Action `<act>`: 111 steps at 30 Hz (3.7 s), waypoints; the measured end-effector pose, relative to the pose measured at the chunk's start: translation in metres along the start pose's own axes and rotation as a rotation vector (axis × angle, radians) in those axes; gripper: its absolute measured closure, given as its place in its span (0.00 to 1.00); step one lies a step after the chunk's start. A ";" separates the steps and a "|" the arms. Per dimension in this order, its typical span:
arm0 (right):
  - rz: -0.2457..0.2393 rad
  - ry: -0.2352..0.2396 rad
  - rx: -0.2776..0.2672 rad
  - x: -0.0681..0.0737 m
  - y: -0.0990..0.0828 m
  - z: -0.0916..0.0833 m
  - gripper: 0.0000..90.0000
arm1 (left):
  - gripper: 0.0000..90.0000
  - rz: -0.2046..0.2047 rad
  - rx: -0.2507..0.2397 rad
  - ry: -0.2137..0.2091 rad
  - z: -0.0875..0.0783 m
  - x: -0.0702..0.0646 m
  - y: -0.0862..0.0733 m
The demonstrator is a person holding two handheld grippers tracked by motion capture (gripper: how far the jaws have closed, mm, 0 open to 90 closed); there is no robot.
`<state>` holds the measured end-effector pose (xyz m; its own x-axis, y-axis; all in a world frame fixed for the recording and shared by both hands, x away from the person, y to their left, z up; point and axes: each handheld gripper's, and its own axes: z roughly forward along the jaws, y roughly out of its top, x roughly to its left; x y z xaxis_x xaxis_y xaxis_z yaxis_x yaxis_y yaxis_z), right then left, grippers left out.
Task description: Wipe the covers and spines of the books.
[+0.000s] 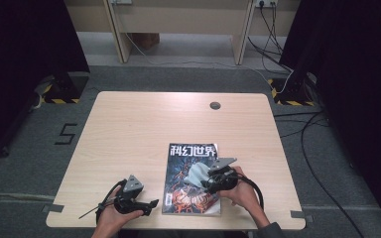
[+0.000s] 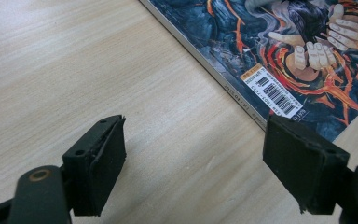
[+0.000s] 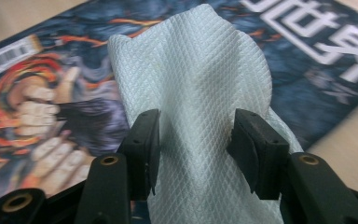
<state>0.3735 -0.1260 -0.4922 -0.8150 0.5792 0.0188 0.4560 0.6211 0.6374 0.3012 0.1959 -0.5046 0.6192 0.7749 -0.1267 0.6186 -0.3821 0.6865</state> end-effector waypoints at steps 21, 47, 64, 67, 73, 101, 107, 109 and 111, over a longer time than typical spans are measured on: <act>-0.002 -0.003 0.030 0.029 0.026 0.020 0.57 | 0.23 -0.048 -0.009 0.069 -0.005 0.012 -0.001; -0.088 0.079 0.024 0.069 0.032 0.028 0.57 | 0.23 -0.088 -0.026 0.122 -0.011 0.028 -0.001; -0.134 0.150 0.024 0.085 0.032 0.029 0.59 | 0.23 -0.086 -0.026 0.126 -0.011 0.029 -0.002; -0.113 0.121 0.027 0.077 0.031 0.027 0.59 | 0.23 -0.081 -0.022 0.128 -0.011 0.029 -0.001; -0.141 0.133 0.031 0.088 0.033 0.029 0.56 | 0.23 -0.091 -0.030 0.138 -0.012 0.033 -0.001; -0.115 0.079 0.052 0.080 0.028 0.021 0.57 | 0.23 -0.109 -0.029 0.149 -0.012 0.039 -0.002; -0.175 0.144 0.043 0.113 0.042 0.036 0.57 | 0.23 -0.110 -0.028 0.154 -0.013 0.041 -0.002; -0.189 0.152 0.041 0.120 0.044 0.039 0.57 | 0.23 -0.112 -0.029 0.154 -0.014 0.041 -0.003; -0.199 0.152 0.039 0.123 0.044 0.039 0.57 | 0.23 -0.112 -0.030 0.154 -0.014 0.041 -0.003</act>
<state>0.3078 -0.0069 -0.4919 -0.9332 0.3590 0.0129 0.2918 0.7365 0.6102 0.3184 0.2360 -0.5021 0.4644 0.8806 -0.0940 0.6635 -0.2757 0.6956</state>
